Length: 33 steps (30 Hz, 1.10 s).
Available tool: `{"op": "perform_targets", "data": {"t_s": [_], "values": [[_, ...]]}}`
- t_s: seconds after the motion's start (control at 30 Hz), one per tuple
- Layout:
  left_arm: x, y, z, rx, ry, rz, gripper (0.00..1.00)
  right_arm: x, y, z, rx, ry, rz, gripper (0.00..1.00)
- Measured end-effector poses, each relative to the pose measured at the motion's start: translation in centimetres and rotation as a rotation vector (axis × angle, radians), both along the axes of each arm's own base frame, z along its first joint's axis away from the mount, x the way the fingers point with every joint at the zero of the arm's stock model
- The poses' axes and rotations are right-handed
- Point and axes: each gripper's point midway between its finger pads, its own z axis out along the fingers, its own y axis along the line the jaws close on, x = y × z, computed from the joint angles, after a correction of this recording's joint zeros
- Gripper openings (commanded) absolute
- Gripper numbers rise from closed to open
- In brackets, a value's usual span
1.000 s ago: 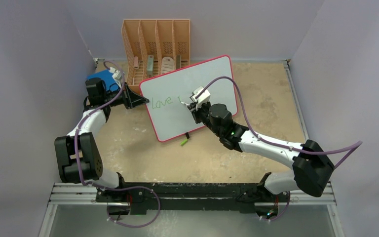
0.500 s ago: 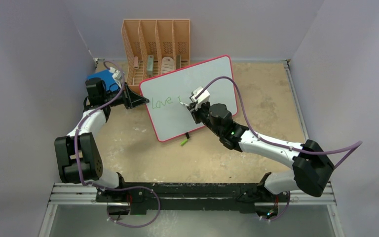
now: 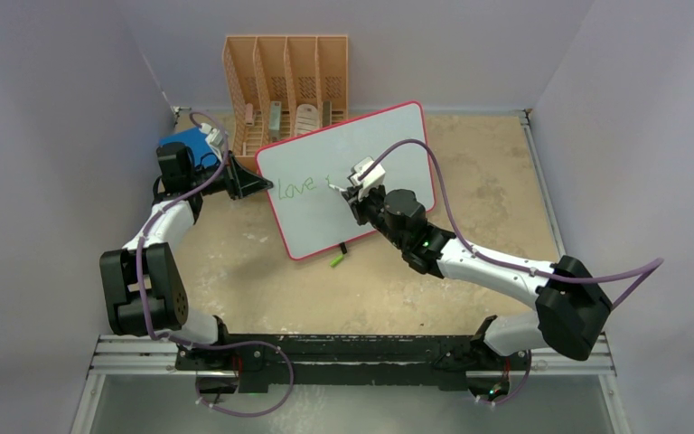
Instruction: Write a sentence on the whiteboard
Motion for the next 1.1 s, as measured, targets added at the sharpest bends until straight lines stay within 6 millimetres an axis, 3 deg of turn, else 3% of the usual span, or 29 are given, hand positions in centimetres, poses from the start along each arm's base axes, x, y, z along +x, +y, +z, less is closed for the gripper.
{"op": "perform_targets", "data": {"t_s": [1.1], "values": [[0.0, 0.01, -0.01, 0.0, 0.001, 0.001, 0.0, 0.78, 0.25, 0.81, 0.007, -0.029, -0.019, 0.0]]}}
